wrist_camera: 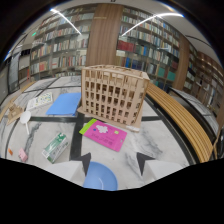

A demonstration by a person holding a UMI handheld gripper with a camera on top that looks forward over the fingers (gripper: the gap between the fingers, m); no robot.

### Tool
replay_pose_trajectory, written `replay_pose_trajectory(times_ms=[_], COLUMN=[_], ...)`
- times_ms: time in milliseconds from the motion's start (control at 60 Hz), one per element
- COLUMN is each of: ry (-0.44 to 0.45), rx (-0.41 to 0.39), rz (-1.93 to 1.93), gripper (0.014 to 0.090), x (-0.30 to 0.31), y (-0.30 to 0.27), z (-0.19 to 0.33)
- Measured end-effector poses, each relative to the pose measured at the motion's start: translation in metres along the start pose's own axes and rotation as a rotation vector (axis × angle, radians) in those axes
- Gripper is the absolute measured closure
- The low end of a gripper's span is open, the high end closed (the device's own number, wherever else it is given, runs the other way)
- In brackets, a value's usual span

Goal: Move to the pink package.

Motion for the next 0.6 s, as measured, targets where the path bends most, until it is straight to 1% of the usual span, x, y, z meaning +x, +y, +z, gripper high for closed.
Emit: replay_pose_trajectory(times_ms=[200, 317, 600], ry=[-0.047, -0.047, -0.041], rx=[-0.054, -0.077, -0.111], rz=[0.054, 0.071, 0.092], gripper=[0.0188, 0.0186, 0.0186], x=[-0.009, -0.012, -0.020], y=[-0.011, -0.009, -0.001], z=[0.062, 0.090, 0.125])
